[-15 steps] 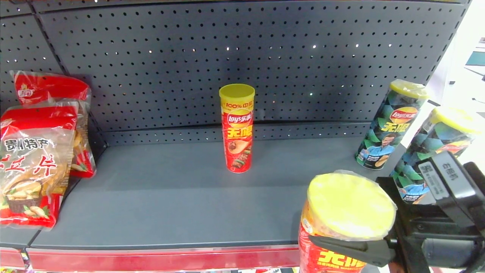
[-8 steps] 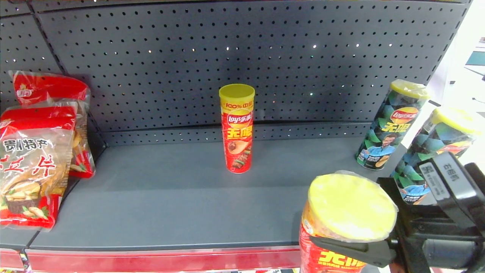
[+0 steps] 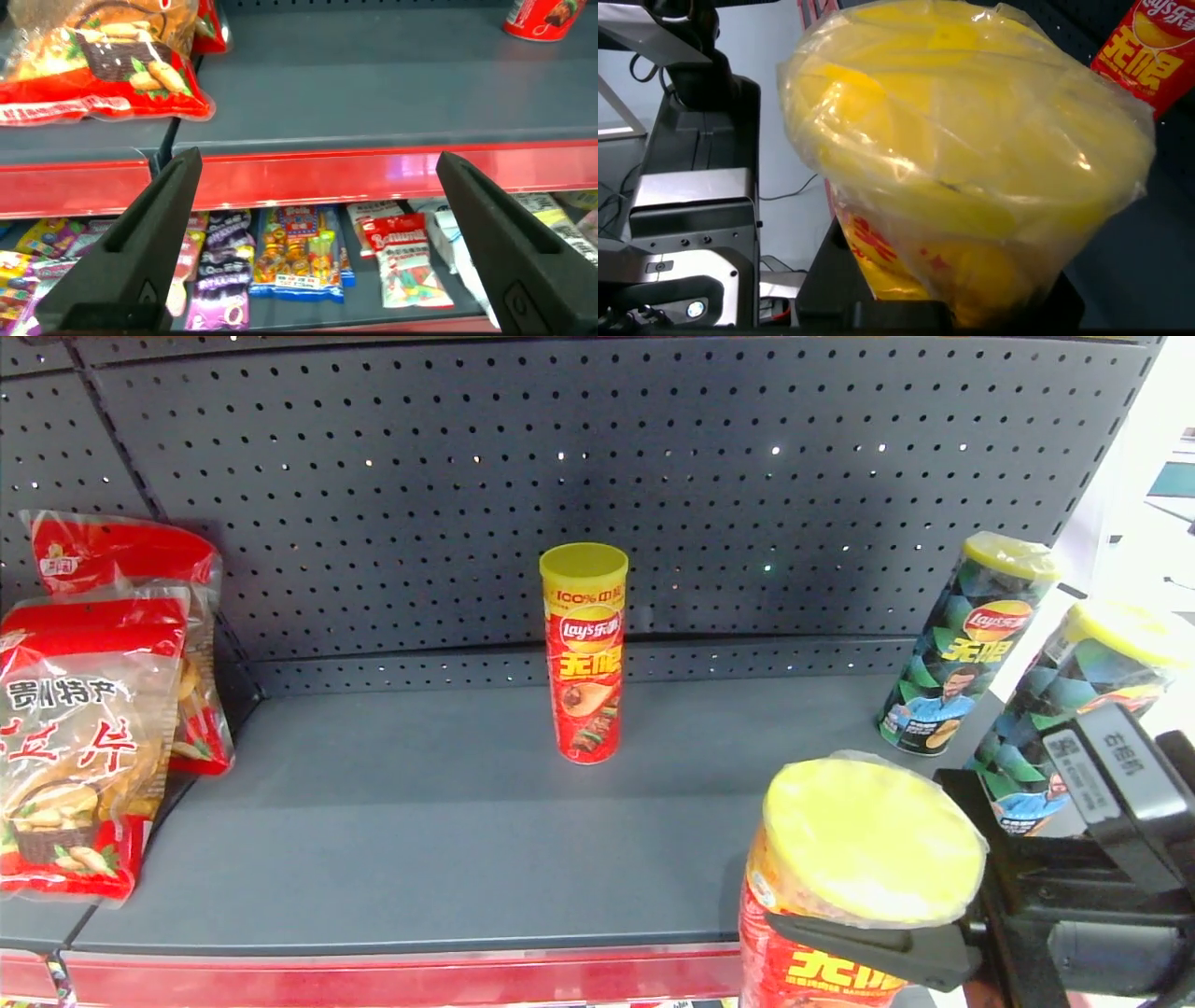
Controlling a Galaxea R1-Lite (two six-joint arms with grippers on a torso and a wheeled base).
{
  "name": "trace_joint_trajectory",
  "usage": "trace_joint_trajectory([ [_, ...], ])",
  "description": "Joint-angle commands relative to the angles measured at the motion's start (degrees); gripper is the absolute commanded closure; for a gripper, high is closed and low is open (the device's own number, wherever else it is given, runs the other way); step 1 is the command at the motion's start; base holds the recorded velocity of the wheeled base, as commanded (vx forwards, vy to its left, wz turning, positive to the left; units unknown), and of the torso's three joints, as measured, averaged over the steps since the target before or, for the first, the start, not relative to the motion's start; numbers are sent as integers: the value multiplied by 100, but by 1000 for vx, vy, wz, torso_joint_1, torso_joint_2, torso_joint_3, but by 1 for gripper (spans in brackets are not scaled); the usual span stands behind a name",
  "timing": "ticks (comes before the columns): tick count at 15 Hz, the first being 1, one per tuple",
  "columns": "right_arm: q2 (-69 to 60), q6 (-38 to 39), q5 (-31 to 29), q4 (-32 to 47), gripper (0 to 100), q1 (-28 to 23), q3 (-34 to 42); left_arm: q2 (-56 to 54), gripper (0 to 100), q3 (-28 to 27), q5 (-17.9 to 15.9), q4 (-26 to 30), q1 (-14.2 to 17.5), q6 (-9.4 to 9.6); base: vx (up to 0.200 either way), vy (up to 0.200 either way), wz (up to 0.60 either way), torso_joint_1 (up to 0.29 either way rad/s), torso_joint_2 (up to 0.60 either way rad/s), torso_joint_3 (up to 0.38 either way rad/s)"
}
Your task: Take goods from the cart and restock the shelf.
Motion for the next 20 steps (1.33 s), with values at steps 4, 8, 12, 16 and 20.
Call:
trace_joint_trajectory([
  [4, -31, -3, -8, 10, 100, 2, -13, -10, 0, 10, -135, -176, 1, 465, 0, 0, 0, 0, 0, 0],
  [8, 22, 6, -17, 10, 100, 11, -65, 2082, 0, -2038, 23, -1178, -597, -511, 0, 0, 0, 0, 0, 0],
  [12, 215, 85, -17, 10, 100, 20, -461, 3295, 0, -2416, -654, -1433, -702, -212, 0, 0, 0, 0, 0, 0],
  [16, 462, 129, -17, 10, 100, 29, -1058, 5272, 0, -2504, -1603, -3146, -817, 105, 0, 0, 0, 0, 0, 0],
  [20, 541, 322, -17, 10, 100, 29, -1392, 6283, 0, -1985, -2658, -3647, -1107, 1107, 0, 0, 0, 0, 0, 0],
])
